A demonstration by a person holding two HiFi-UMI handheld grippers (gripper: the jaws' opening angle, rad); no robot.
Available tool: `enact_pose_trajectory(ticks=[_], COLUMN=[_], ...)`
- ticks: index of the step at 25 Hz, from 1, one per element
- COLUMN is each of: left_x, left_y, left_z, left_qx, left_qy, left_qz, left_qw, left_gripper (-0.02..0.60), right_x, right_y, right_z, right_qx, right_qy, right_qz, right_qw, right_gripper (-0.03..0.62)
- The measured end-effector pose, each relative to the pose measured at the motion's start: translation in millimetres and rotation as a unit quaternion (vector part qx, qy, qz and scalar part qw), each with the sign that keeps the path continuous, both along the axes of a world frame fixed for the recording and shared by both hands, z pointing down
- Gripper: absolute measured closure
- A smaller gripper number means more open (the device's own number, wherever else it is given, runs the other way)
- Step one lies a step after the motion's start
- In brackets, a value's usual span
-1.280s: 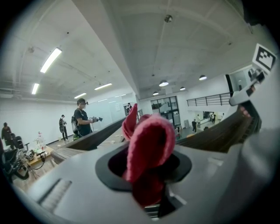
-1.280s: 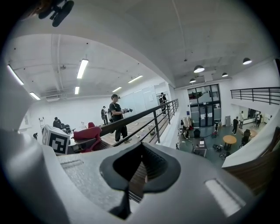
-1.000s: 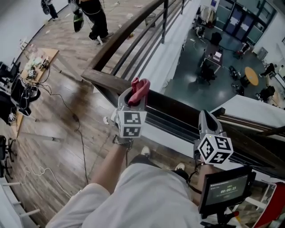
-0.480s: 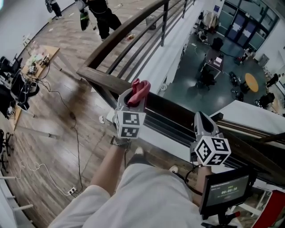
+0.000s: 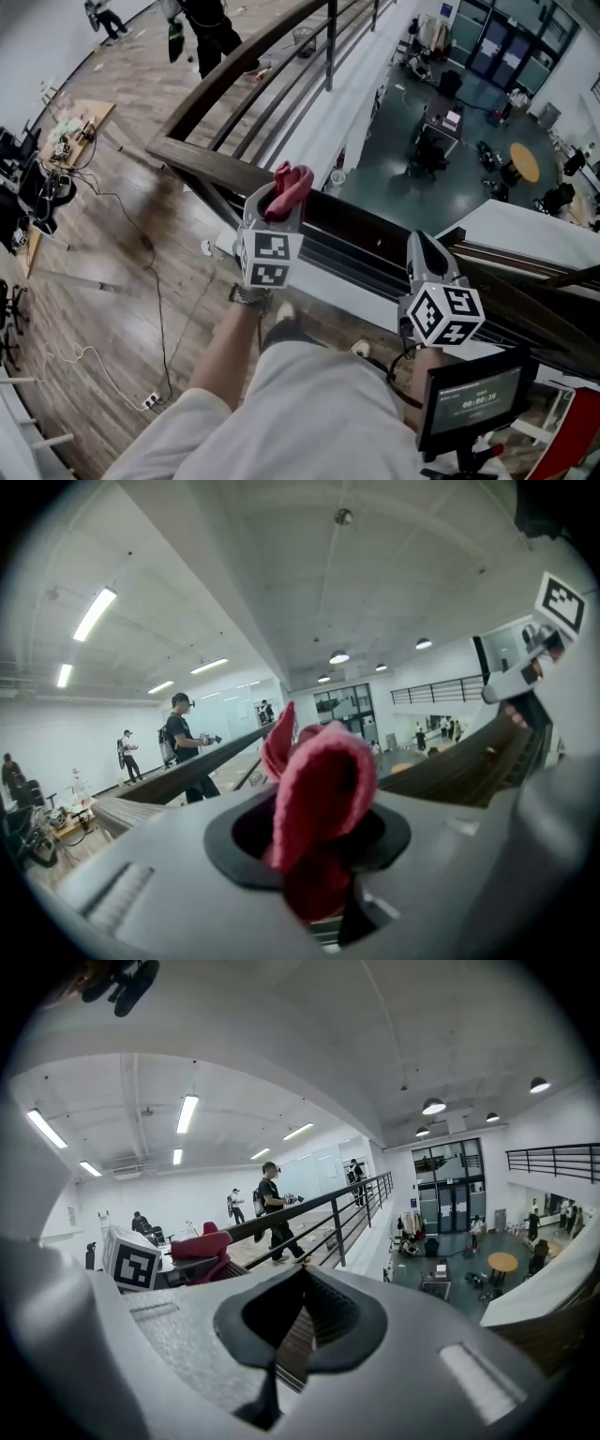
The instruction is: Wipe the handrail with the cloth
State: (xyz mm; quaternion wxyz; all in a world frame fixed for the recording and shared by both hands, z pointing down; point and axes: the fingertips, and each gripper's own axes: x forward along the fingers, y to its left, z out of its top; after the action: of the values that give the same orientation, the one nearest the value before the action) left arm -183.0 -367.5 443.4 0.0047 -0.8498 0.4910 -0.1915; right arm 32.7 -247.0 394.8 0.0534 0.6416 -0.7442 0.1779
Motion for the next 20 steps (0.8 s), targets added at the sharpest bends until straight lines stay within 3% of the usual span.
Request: enact_pose_trajectory(ticks=[6, 20], left_x=[20.1, 57.8], left_y=[10.4, 31.2], left_z=[-8.7, -9.5], left_qx=[0.016, 0.010], left_qy=[-0.001, 0.027], left_qz=[0.009, 0.019], left_qw=[0.9998, 0.9994], left_gripper=[0.436, 0.433], right_x=[33.1, 63.2], right_y=[19.4, 37.7], right_z=[2.8, 5.9], right_qx=[0.000, -0.007], right_qy=[0.003, 0.004], right_qz=[0.028, 0.034], right_qw=[1.000, 0.999], right_gripper=[0.591, 0.591])
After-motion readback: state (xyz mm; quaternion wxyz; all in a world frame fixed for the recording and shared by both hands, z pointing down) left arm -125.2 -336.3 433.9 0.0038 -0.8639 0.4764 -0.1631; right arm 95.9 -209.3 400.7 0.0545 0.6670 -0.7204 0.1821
